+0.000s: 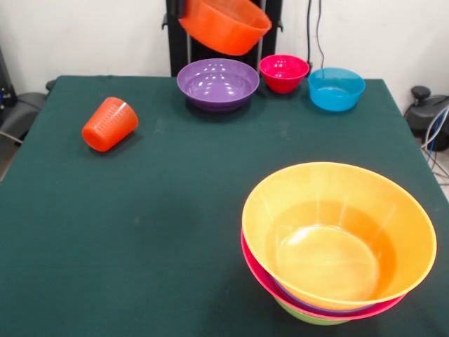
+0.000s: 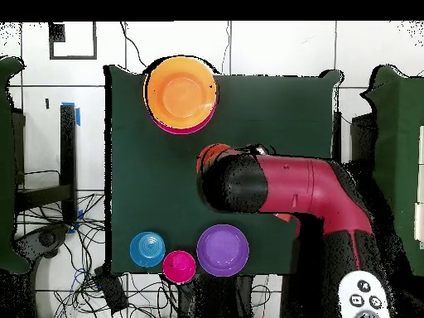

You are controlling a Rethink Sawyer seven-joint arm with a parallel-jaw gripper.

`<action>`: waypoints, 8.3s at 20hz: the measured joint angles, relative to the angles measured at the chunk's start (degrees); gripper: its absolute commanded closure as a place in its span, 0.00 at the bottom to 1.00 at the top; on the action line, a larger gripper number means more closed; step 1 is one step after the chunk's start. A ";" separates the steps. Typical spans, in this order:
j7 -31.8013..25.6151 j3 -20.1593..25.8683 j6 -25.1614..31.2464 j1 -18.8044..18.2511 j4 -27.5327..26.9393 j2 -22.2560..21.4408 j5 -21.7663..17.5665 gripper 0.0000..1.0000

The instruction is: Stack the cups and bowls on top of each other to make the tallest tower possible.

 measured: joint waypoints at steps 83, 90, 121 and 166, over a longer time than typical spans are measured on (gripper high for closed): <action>0.00 22.18 39.76 9.75 -84.22 44.34 -2.09 1.00; 0.00 25.82 39.76 8.97 -84.22 45.36 -5.99 1.00; 0.00 28.81 39.74 6.66 -83.93 48.23 -9.58 1.00; 0.00 28.94 39.74 6.67 -83.48 48.22 -9.35 0.00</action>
